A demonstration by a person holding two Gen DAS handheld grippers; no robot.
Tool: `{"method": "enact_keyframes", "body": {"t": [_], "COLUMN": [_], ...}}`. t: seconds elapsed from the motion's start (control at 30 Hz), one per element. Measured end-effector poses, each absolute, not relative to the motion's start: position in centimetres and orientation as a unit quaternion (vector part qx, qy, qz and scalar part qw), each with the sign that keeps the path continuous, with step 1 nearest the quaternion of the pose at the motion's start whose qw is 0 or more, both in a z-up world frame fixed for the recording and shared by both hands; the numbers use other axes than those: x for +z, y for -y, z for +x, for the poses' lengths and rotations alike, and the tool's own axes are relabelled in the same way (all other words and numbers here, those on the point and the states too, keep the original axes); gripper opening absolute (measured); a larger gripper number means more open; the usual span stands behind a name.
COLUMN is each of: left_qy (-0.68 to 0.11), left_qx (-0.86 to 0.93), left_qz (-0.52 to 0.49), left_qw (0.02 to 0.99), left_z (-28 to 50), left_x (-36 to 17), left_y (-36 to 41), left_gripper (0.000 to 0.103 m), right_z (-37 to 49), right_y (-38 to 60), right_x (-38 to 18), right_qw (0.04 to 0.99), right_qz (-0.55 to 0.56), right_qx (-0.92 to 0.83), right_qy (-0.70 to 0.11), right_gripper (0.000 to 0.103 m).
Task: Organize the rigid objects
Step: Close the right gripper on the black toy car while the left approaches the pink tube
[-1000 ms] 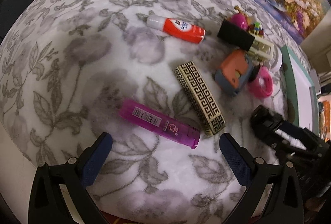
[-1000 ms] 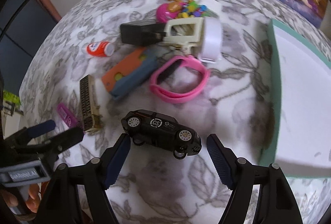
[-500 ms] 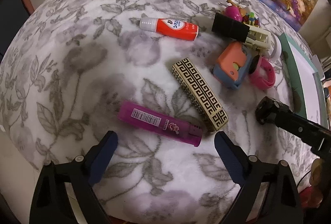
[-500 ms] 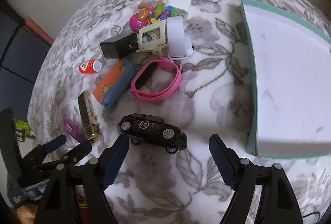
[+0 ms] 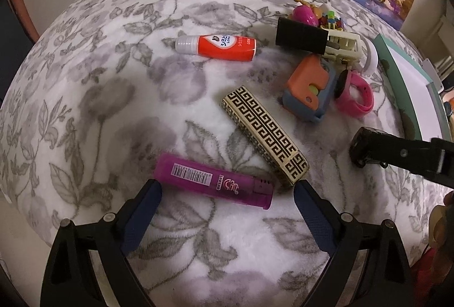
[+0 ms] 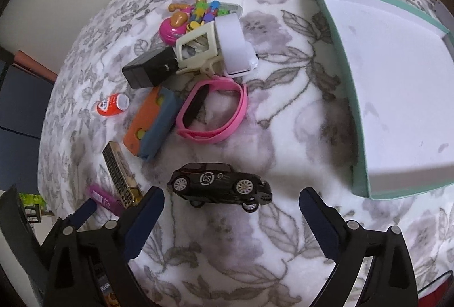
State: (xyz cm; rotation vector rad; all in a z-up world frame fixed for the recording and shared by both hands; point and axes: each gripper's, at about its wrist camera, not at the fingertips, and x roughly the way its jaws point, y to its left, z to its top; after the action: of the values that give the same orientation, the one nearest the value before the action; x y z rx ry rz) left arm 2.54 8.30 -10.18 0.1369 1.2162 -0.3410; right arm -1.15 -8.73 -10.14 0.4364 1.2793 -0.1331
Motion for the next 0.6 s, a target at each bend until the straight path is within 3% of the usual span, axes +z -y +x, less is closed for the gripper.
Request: {"method": "enact_keyframes", "body": {"t": [0.43, 0.57, 0.6], "left_qy": [-0.556, -0.555, -0.555], "left_qx": [-0.17, -0.17, -0.171], "left_qz": [0.072, 0.074, 0.074], "left_qw": [0.81, 0.811, 0.811], "left_z": [2.8, 2.8, 2.7], "left_x": [-10.9, -10.9, -10.9], "left_y": [-8.1, -8.1, -8.2], "left_gripper": [0.095, 0.095, 0.089], "right_z": [1.0, 1.2, 1.2], "right_y": [5.7, 5.4, 5.3], "right_x": [-11.3, -11.8, -11.8], "right_qw": [0.774, 0.77, 0.77], "right_qz": [0.171, 0.168, 0.167], "right_qx": [-0.093, -0.097, -0.098], "right_qy": [-0.603, -0.608, -0.608], "right_gripper": [0.097, 0.092, 0.09]}}
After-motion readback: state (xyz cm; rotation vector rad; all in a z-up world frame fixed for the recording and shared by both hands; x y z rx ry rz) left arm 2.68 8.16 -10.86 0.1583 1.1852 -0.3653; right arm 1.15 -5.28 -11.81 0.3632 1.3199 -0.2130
